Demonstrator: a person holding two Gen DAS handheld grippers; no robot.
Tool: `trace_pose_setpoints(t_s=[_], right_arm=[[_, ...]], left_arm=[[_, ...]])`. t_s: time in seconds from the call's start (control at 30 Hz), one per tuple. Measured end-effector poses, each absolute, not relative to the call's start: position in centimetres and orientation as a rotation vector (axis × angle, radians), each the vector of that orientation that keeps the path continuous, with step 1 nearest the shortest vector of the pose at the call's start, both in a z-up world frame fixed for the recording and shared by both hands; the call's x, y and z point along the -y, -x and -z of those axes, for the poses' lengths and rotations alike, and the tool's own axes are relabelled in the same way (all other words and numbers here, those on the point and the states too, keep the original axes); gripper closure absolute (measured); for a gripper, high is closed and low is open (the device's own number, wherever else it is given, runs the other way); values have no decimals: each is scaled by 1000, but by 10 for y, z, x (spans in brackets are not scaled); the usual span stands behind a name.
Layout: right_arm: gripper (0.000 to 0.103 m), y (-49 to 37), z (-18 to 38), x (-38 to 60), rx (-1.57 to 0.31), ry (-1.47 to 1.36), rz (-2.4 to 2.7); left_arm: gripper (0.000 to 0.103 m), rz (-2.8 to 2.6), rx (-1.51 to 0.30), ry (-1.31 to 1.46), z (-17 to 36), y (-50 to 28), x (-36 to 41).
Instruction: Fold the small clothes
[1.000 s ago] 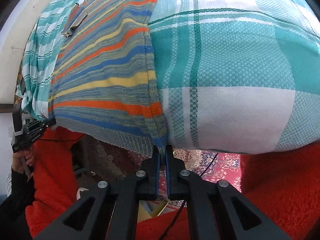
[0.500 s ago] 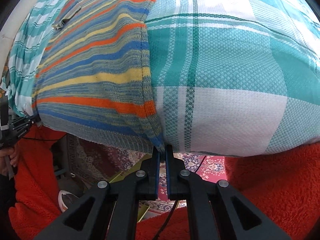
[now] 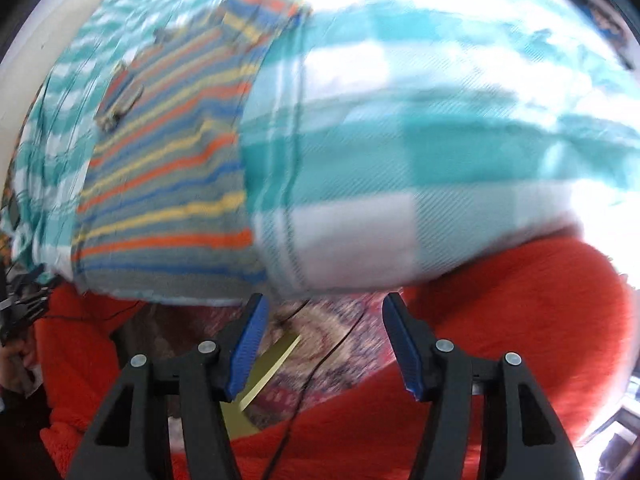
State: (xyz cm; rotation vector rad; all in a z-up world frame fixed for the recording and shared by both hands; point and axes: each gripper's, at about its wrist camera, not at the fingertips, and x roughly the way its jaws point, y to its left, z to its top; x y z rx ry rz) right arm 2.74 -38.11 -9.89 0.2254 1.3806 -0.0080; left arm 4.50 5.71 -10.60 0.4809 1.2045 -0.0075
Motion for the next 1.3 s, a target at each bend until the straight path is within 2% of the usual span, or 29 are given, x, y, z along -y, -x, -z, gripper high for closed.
trace_pose_setpoints(t_s=[0.13,0.23,0.37,0.5,0.63,0.67,0.7,0.8,0.9,1.1,1.17,1.3], right_arm=[[42,-63,61,364,-1256,-152,-26],[42,-101,45,329,-1191,-106,-128],[38,-141,40,259,-1110,-56,-329],[38,-174,77,213,-1090,-127,-504],[38,-194,155,224,-1237,-113,-424],[39,-192,169,236,-1274,-107,-381],[48,-187,175,249,-1277,-123,-367],[53,-161,169,300,-1250,-192,-362],[51,-153,150,318,-1242,-3,-225],[49,-187,105,277,-1061,401,-333],[45,-214,113,258,-1012,525,-375],[46,-260,158,244,-1010,650,-383]], left_arm=[[14,31,-1064,-396,69,-81,-43],[13,60,-1013,-270,65,-105,-18],[13,60,-1002,-134,93,-122,4],[14,26,-1120,-105,145,-113,3],[14,23,-1193,-106,173,-91,-8],[14,36,-1182,-102,171,-87,-10],[13,41,-1181,-108,168,-85,-10],[9,25,-1182,-132,165,-83,-9],[8,14,-1183,-126,167,-81,-9],[7,-3,-1183,-113,172,-86,-11],[7,-5,-1180,-116,172,-85,-12],[6,-10,-1173,-113,174,-84,-14]])
